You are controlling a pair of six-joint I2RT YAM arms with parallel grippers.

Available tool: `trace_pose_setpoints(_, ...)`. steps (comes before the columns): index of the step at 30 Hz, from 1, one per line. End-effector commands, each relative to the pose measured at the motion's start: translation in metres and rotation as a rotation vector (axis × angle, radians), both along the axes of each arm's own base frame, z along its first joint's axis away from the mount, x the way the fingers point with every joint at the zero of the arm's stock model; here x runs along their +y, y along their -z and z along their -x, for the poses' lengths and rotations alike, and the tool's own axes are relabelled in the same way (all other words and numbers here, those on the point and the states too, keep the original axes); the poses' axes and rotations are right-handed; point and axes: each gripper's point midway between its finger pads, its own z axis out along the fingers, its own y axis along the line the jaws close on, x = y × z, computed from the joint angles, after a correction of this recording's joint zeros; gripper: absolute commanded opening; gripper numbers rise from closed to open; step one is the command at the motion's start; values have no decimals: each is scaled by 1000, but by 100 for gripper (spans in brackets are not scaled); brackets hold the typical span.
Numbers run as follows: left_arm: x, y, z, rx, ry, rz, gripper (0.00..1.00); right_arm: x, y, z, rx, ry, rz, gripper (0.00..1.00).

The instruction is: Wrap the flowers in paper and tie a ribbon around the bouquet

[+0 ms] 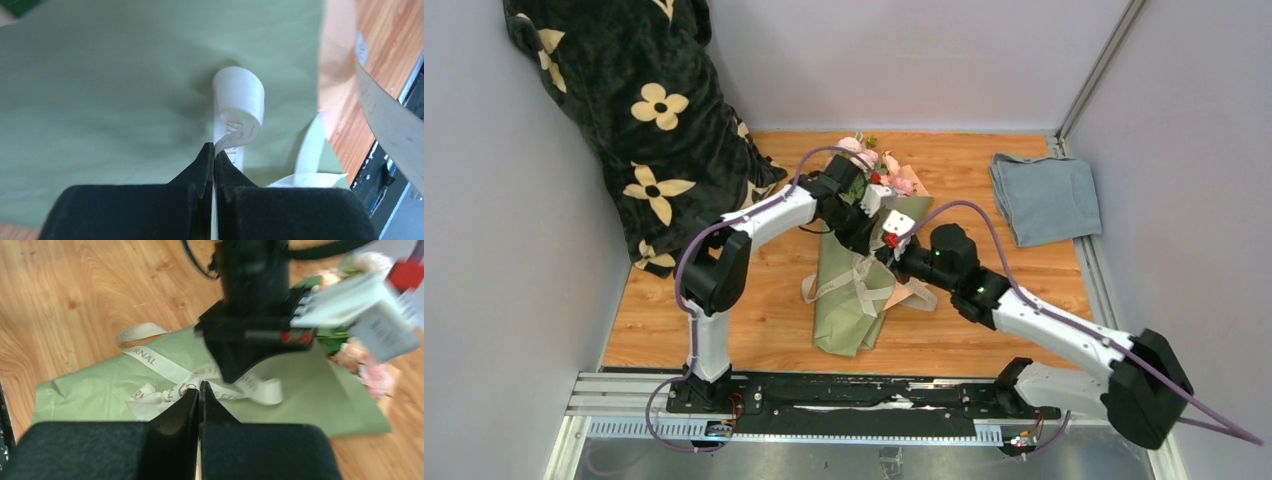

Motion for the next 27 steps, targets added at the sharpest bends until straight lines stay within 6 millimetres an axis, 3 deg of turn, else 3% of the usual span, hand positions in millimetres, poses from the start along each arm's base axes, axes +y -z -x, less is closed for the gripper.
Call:
trace_pose_setpoints(1, 24, -20, -15, 6, -73, 55, 0, 37, -5, -2, 45, -119, -125, 0)
trace_pose_setpoints(4, 36, -18, -21, -8, -99, 34, 0, 53, 26, -17, 129, -117, -97, 0)
trace_pose_setpoints(7, 58, -26, -31, -34, -142, 14, 0, 54, 52, -35, 205, -74, -94, 0)
trace_pose_setpoints(11, 121, -51, -62, -145, -309, -77, 0, 47, 69, -57, 278, -17, -147, 0)
trace_pose_setpoints(13, 155, -70, -66, -235, -340, -146, 0, 48, 71, -69, 302, -12, -160, 0)
trace_pose_setpoints(19, 214, -109, -22, -516, -188, -398, 0, 44, 78, -108, 355, 52, -176, 0)
trace_pose_setpoints(21, 219, -123, 1, -604, -77, -449, 0, 49, 80, -118, 380, 56, -184, 0)
trace_pose_setpoints(23, 208, -129, 34, -609, 100, -445, 1, 56, 86, -126, 420, 50, -176, 0)
trace_pose_setpoints(27, 156, -120, 82, -582, 392, -440, 0, 67, 92, -141, 463, 62, -179, 0)
